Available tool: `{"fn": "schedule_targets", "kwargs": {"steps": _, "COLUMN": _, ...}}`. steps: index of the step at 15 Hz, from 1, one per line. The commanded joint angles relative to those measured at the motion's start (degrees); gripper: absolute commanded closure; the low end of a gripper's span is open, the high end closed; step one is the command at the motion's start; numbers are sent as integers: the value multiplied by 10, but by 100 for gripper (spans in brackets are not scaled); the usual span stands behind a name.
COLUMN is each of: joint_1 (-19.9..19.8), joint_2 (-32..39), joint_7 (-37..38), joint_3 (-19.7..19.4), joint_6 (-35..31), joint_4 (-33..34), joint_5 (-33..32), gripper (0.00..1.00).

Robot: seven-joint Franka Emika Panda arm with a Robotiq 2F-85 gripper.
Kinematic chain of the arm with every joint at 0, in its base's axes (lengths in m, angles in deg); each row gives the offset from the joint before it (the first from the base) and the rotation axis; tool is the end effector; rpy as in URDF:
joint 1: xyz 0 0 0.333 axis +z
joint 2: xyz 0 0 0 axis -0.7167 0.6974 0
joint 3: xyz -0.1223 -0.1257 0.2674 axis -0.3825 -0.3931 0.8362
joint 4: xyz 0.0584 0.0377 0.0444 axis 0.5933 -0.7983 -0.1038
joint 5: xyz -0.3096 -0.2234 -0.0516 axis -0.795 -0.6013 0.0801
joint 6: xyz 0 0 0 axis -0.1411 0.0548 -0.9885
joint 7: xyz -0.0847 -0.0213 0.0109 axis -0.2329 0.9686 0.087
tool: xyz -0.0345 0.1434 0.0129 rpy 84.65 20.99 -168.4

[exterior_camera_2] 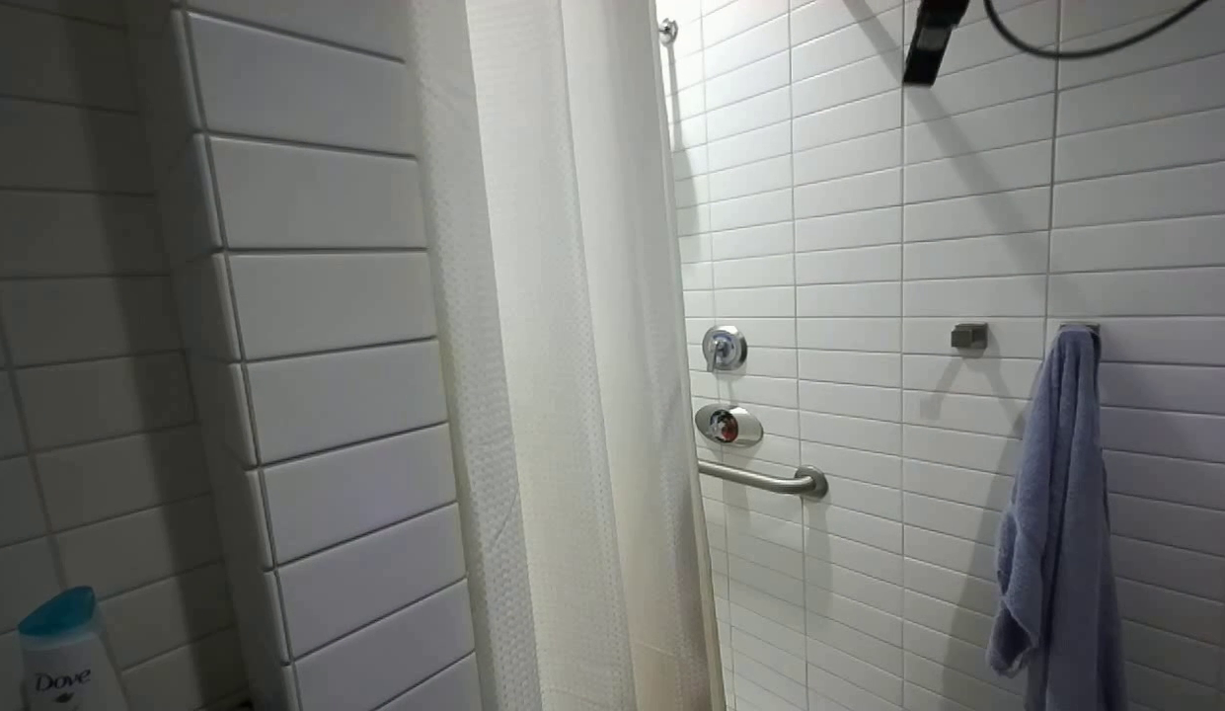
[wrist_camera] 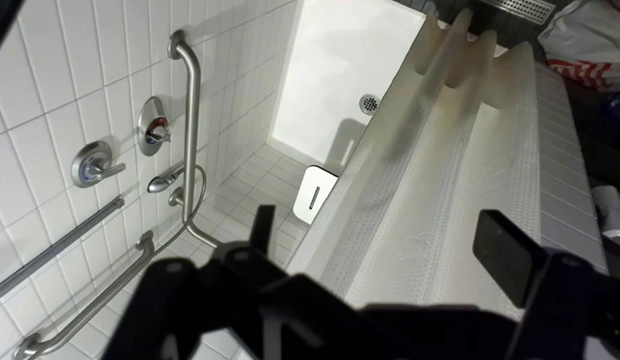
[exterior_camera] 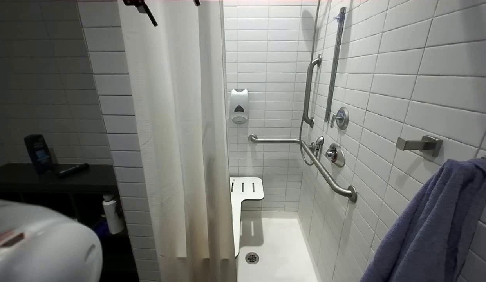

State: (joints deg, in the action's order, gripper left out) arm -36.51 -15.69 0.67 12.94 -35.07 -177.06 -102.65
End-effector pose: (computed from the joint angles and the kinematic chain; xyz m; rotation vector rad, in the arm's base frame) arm 0.2997 0.0345 0.6904 2.5922 0.8977 0.5850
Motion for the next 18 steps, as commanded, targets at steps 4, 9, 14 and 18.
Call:
{"fn": "schedule_targets", "kwargs": {"steps": 4, "joint_1": 19, "joint_2": -64, "joint_7": -56, "joint_3": -43, "joint_6": 79, "joint_4": -52, "joint_5": -27, "gripper": 0}}
{"fn": "schedule_targets", "kwargs": {"steps": 9, "joint_1": 11, "joint_2": -114, "joint_7": -48, "joint_3": -45, "joint_6": 124, "joint_4": -166, "joint_5": -65, "gripper": 0}}
{"fn": "schedule_targets", "kwargs": {"steps": 14, "joint_1": 24, "joint_2": -103, "joint_7": -39, "joint_3": -44, "joint_6": 124, "joint_4": -184, "joint_5": -81, "gripper": 0}}
{"fn": "schedule_targets", "kwargs": {"steps": 18, "joint_1": 28, "joint_2": -103, "joint_7": -38, "joint_3": -46, "joint_6": 123, "joint_4": -187, "joint_5": -81, "gripper": 0}}
